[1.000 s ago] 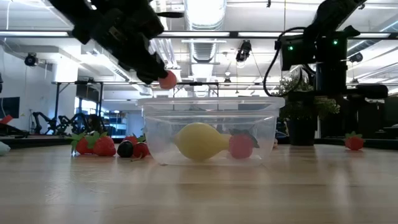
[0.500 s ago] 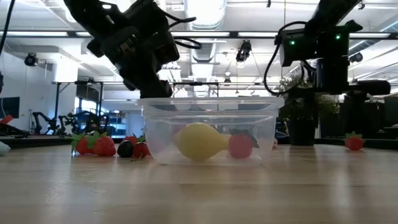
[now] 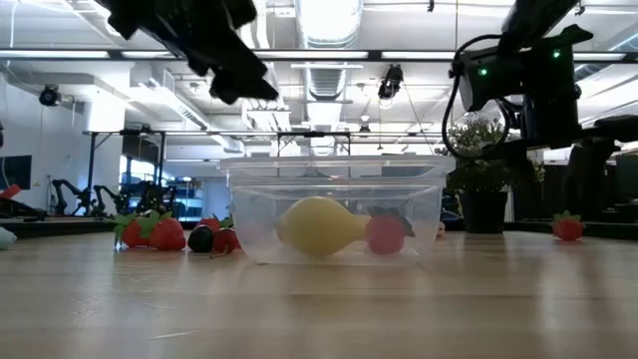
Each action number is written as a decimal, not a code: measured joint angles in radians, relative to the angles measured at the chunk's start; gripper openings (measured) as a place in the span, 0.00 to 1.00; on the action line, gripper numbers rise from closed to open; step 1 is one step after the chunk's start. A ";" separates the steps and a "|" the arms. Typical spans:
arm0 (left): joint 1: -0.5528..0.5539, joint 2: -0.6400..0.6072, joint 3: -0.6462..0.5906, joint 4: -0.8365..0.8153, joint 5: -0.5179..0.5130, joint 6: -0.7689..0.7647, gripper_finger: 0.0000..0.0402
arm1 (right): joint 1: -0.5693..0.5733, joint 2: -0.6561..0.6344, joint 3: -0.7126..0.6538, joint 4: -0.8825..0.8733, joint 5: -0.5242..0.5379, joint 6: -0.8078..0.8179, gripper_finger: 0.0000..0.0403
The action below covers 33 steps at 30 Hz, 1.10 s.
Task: Pick and placing Produce into tupperware
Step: Put the red strawberry into the transparent container
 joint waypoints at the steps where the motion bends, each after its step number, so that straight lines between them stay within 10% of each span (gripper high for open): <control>1: 0.000 -0.018 -0.001 -0.017 -0.012 -0.001 0.63 | -0.001 0.000 -0.007 -0.001 0.000 0.002 0.64; 33: 0.000 -0.230 -0.010 -0.147 -0.203 0.001 0.61 | -0.005 0.001 -0.170 0.172 0.022 0.104 0.58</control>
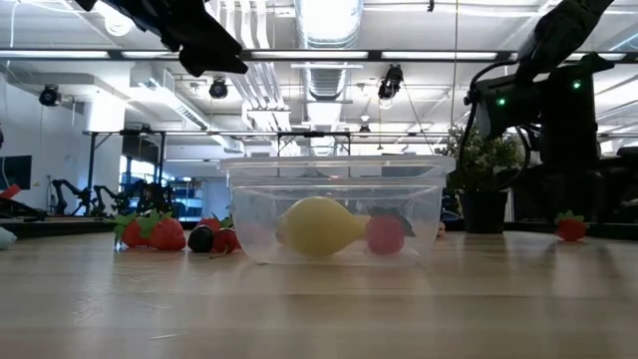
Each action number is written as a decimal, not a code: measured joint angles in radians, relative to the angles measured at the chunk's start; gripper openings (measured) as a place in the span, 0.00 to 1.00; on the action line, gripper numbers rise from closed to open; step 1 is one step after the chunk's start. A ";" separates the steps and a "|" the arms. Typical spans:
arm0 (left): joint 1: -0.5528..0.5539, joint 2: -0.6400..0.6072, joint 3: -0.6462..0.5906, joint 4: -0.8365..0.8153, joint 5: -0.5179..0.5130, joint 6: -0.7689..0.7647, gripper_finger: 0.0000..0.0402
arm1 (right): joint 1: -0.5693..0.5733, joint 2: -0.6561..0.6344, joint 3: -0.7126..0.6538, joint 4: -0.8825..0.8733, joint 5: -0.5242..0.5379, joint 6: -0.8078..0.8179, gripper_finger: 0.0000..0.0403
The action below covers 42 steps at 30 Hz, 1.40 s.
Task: Pick and placing Produce into tupperware
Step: Put the red strawberry into the transparent container
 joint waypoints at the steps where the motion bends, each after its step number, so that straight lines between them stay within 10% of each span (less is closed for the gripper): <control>1: 0.000 0.000 -0.001 0.001 0.000 0.000 0.61 | 0.000 0.000 -0.004 0.015 0.000 -0.002 0.57; 24: -0.001 -0.003 -0.002 -0.039 0.000 0.002 0.61 | 0.003 0.000 -0.009 0.074 0.019 -0.070 0.33; 42: -0.003 -0.208 -0.032 -0.160 0.000 -0.128 0.61 | 0.255 0.041 0.379 0.201 -0.007 -0.564 0.34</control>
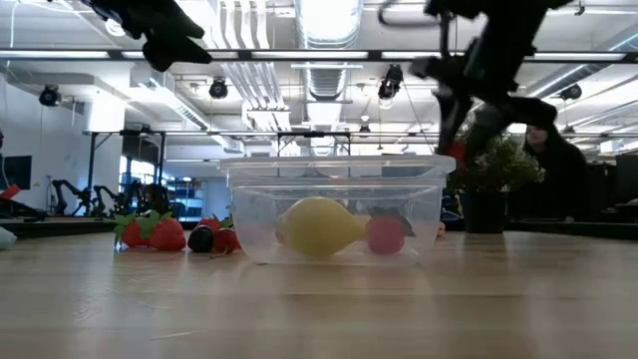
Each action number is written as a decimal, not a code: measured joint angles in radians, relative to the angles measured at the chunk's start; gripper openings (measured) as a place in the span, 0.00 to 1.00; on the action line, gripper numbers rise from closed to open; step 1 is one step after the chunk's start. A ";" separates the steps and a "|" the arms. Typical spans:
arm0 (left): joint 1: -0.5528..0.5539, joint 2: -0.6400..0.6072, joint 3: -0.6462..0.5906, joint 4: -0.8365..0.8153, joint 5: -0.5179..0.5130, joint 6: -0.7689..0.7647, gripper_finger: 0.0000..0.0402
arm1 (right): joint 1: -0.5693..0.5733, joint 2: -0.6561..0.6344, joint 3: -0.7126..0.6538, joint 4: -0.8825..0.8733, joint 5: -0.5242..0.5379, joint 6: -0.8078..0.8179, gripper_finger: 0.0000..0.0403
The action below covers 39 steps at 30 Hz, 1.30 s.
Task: Pick and placing Produce into tupperware
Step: Put the red strawberry into the transparent container, then put the pink peach into the transparent container
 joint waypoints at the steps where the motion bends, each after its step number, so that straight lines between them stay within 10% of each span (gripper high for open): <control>1: 0.000 -0.012 -0.005 -0.004 0.000 -0.004 0.61 | 0.019 0.019 0.024 0.007 -0.014 -0.017 0.34; 20: -0.004 -0.090 -0.142 -0.049 0.004 -0.063 0.61 | 0.128 0.507 0.527 -0.181 -0.117 -0.315 0.37; 39: -0.004 0.025 -0.143 -0.148 0.001 -0.082 0.61 | 0.129 0.470 0.619 -0.221 -0.035 -0.294 0.71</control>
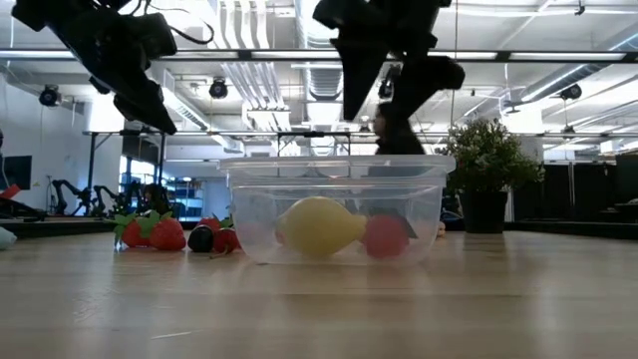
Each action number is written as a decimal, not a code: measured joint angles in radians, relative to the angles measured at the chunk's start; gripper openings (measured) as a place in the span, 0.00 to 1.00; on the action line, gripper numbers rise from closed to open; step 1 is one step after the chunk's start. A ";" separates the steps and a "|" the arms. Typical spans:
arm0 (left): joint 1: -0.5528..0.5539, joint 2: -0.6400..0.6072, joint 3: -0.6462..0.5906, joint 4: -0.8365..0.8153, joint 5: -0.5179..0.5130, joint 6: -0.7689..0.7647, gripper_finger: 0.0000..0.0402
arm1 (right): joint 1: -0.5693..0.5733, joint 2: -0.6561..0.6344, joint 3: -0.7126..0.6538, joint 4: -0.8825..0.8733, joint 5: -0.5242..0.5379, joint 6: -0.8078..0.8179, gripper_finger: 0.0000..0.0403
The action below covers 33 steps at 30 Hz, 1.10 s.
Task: Pick and placing Produce into tupperware
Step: Put the pink peach into the transparent container
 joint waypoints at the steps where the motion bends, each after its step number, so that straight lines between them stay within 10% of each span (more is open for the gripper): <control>1: 0.000 0.010 0.000 0.007 0.000 0.003 0.61 | -0.004 -0.012 0.000 0.000 0.003 0.001 0.71; 33: 0.110 0.674 0.013 0.530 0.035 0.276 0.61 | -0.028 -0.350 -0.161 -0.188 0.204 0.096 0.69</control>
